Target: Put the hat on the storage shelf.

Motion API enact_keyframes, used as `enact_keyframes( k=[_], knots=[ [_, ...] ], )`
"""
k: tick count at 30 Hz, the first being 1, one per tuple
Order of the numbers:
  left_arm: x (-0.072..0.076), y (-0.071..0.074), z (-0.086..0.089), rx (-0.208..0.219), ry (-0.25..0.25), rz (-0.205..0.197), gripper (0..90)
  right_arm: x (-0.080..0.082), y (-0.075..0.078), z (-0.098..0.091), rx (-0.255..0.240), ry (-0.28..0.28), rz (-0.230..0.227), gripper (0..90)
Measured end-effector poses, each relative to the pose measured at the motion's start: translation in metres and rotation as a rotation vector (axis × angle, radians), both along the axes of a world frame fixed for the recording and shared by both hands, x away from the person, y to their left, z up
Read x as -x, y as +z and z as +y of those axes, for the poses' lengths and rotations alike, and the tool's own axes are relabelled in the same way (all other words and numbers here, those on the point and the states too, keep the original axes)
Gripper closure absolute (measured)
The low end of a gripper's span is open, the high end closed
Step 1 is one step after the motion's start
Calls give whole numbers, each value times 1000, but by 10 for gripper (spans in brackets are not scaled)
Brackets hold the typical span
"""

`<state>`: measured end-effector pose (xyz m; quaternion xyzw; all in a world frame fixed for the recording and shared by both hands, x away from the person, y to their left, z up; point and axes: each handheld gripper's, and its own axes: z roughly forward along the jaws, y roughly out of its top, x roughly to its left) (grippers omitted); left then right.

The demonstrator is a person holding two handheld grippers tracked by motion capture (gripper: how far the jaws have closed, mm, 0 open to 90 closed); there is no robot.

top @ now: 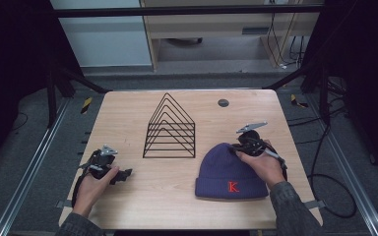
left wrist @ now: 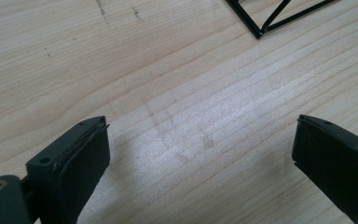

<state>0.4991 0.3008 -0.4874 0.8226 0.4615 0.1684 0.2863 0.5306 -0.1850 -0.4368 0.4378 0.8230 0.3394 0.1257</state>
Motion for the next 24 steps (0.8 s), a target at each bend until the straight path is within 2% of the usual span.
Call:
enact_keyframes(
  k=[5,12,13,16,24],
  knots=[
    [1,4,2,6,8,-28,44,17,18,-6,-41,17,-62,786],
    [4,9,2,13,13,-61,47,31,32,-9,-69,35,-108,786],
    [4,10,2,17,10,-68,50,36,38,-8,-77,42,-123,786],
    [5,11,1,35,10,-84,51,40,44,-7,-83,53,-137,787],
    [8,16,0,70,-1,-102,61,50,71,-3,-95,93,-195,789]
  ],
)
